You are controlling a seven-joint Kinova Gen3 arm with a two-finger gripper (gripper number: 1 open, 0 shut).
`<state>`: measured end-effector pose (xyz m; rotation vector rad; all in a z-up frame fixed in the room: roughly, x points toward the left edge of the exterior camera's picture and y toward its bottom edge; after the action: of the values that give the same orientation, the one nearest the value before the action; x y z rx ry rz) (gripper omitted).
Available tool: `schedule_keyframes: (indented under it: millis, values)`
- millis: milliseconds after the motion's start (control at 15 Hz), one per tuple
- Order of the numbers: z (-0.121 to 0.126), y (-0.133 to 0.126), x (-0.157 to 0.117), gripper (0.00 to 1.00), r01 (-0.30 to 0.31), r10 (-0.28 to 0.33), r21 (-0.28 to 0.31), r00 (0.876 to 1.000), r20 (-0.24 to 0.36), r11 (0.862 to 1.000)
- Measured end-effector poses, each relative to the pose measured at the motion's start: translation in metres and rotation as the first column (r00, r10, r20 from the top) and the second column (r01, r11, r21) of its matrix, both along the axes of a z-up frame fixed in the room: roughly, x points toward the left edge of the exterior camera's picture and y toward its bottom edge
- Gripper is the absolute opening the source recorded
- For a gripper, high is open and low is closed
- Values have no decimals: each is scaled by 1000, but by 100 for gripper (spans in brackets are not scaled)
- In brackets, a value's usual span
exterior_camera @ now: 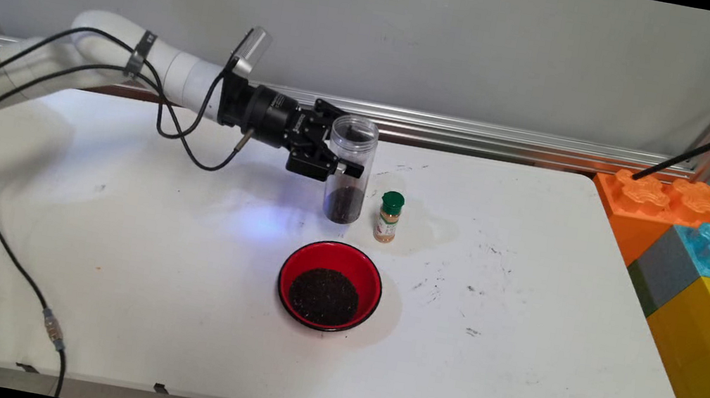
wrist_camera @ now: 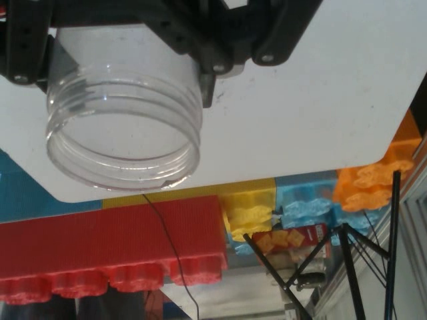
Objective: Pour the black seasoning powder in the red bowl
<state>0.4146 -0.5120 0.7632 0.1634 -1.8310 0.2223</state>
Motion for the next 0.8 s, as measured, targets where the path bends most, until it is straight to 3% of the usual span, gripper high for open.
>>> schedule_keyframes:
  millis: [467,800]
  values:
    - [32,10,-17,0,58,-54,-62,997,58,996]
    - [45,19,-30,0,130,-112,-135,984,137,982]
